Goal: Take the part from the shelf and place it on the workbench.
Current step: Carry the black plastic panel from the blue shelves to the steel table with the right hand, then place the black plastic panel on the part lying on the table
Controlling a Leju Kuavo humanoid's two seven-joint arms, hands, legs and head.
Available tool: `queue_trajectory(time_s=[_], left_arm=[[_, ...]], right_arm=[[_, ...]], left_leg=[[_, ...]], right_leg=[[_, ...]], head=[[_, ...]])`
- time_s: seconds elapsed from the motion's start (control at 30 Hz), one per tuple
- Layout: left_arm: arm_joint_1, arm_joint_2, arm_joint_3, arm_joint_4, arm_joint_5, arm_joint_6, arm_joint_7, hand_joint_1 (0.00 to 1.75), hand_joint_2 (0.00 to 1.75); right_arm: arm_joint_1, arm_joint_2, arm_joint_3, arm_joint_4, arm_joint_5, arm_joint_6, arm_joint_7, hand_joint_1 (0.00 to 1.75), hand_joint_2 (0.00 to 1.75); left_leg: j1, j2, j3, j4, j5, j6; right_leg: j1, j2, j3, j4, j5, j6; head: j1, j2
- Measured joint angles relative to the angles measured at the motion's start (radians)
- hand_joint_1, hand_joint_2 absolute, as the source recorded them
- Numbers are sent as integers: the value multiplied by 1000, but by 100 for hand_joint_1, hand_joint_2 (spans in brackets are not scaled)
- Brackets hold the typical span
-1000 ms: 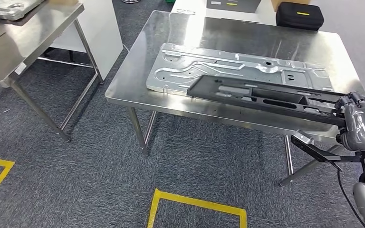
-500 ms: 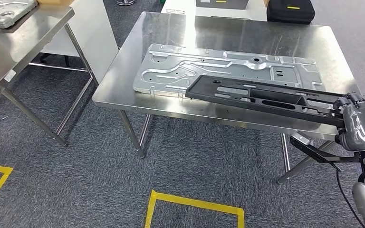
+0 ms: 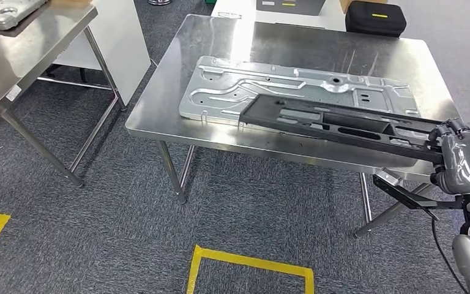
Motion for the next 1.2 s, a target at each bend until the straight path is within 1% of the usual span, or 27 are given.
queue_trajectory(time_s=[0.07,0.1,0.13,0.2,0.27,0.3,0.33,0.4,0.43,0.47,0.5,0.53,0.6,0.63,0.67,0.73,0.8,0.83,0.87,0.93,0.97,1.0,1.03,1.1,1.13,1.17,1.2], left_arm=[[0,-2,0,0,0,0,0,0,175],[0,-3,0,-1,0,0,0,0,175],[-1,-4,0,-1,0,0,-1,0,175],[-1,-4,0,-2,0,0,-1,0,175],[-1,-4,0,-2,0,0,-1,0,175],[-1,-4,0,-2,0,0,-1,0,175],[-1,-4,0,-3,0,-1,-1,0,175],[0,-4,0,-3,0,-2,-1,0,175],[0,-4,0,-3,0,-2,-1,0,175],[1,-4,0,-3,0,-2,-1,0,175],[1,-4,0,-3,0,-2,-1,0,175],[1,-4,0,-3,0,-2,-1,0,175],[1,-3,0,-4,0,-2,-1,0,175],[1,-3,0,-4,0,-2,-1,0,175],[1,-3,0,-4,0,-2,-1,0,175],[1,-3,0,-4,0,-1,-1,0,175],[2,-3,-1,-5,0,0,-2,0,175],[2,-4,-2,-5,0,1,-2,0,175],[2,-4,-2,-6,0,1,-3,0,175],[2,-4,-3,-6,0,1,-3,0,175],[2,-4,-3,-6,0,1,-4,0,175],[3,-4,-4,-6,0,1,-4,0,175],[3,-4,-5,-6,0,1,-5,0,175],[4,-6,-8,-6,0,0,-7,0,175],[3,-7,-8,-7,0,0,-8,0,175],[3,-7,-9,-8,0,0,-9,0,175],[3,-7,-9,-9,0,0,-10,0,175]], right_arm=[[-1,0,0,2,0,0,0,175,175],[-2,0,0,2,0,0,0,175,175],[-3,0,0,2,0,0,0,175,175],[-3,0,1,2,0,0,1,175,175],[-3,0,1,2,1,0,1,175,175],[-3,0,1,2,1,0,1,175,175],[-3,0,1,2,1,0,1,175,175],[-4,1,1,2,1,0,1,175,175],[-3,2,1,2,1,0,1,175,175],[-3,4,1,3,1,0,1,175,175],[-2,5,1,3,1,0,1,175,175],[-2,5,1,3,1,0,1,175,175],[-2,6,1,3,1,0,1,175,175],[-3,6,1,3,1,0,1,175,175],[-3,6,1,3,1,1,1,175,175],[-3,6,1,3,1,2,2,175,175],[-1,6,1,3,0,3,2,175,175],[-2,5,1,3,0,4,2,175,175],[-1,5,1,3,0,4,3,175,175],[0,5,1,4,-1,5,3,175,175],[2,5,1,6,-1,6,3,175,175],[4,5,1,7,-1,7,3,175,175],[4,5,1,9,-1,7,3,175,175],[2,5,1,10,-2,8,3,175,175],[1,5,1,11,-3,8,3,175,175],[-1,5,1,11,-3,8,3,175,175],[-2,5,1,12,-4,9,3,175,175]], left_leg=[[0,0,2,5,-4,-4],[-2,0,2,8,-7,-7],[-4,-1,1,11,-9,-12],[-6,-1,0,12,-10,-21],[-6,-1,0,15,-15,-32],[-6,-1,-7,32,-28,-37],[-5,-2,-23,68,-52,-40],[-3,-3,-84,197,-118,-45],[-2,-3,-115,261,-143,-46],[-2,-3,-135,300,-149,-46],[-2,-3,-136,300,-136,-45],[-3,-4,-118,259,-105,-41],[-5,-6,-49,115,-38,-29],[-6,-8,-22,58,-18,-24],[-9,-9,-7,25,-11,-21],[-11,-8,-3,12,-9,-17],[-7,-7,2,0,0,-8],[-5,-5,4,-6,4,-3],[-3,-4,5,-10,8,1],[-3,-3,3,-10,9,3],[-3,-3,2,-9,8,3],[-3,-3,1,-7,8,2],[-3,-3,1,-4,6,0],[-2,-3,1,3,1,-6],[-4,-4,-1,7,-2,-11],[-5,-4,-2,11,-4,-16],[-7,-4,-3,12,-5,-20]], right_leg=[[-1,-4,63,-126,67,-3],[1,-7,95,-191,91,-6],[4,-8,115,-235,103,-11],[10,-6,122,-253,104,-22],[6,-3,122,-259,108,-34],[4,-4,123,-262,110,-42],[2,-4,125,-266,112,-49],[4,-5,124,-266,113,-57],[6,-5,122,-265,113,-58],[8,-4,122,-265,112,-58],[9,-4,122,-264,112,-58],[11,-3,124,-263,112,-58],[15,-1,127,-262,110,-56],[17,0,127,-261,109,-54],[18,0,126,-260,109,-50],[16,0,124,-261,111,-39],[13,0,122,-250,101,-28],[12,0,111,-223,81,-22],[10,0,90,-175,52,-18],[7,-1,29,-46,-10,-9],[4,-1,8,-1,-22,-5],[2,-2,2,8,-14,-3],[0,-3,18,-23,13,-1],[-3,-6,84,-156,77,-2],[-2,-6,111,-212,96,-6],[0,-6,125,-244,102,-11],[3,-5,128,-252,99,-18]], head=[[0,0],[0,0],[0,0],[-1,0],[-1,0],[-2,0],[-2,0],[-3,0],[-3,0],[-3,0],[-3,0],[-3,0],[-3,0],[-2,0],[-2,0],[-2,0],[-2,0],[-1,0],[-1,0],[0,0],[0,0],[0,0],[0,0],[0,0],[0,0],[-1,0],[-1,0]])
